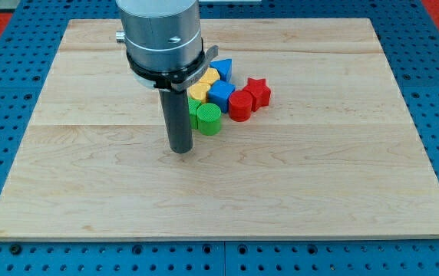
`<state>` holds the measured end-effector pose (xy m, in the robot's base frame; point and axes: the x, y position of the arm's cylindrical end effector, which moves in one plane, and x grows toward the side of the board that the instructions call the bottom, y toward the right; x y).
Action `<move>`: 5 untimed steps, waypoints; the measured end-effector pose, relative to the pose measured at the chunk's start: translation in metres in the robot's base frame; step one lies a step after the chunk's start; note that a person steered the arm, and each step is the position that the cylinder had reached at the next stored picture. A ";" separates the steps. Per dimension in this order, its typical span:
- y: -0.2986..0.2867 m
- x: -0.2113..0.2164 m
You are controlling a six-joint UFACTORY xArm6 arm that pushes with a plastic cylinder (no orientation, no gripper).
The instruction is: Point at the yellow hexagon
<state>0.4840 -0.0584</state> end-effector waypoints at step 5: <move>0.025 -0.006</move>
<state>0.4778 -0.0331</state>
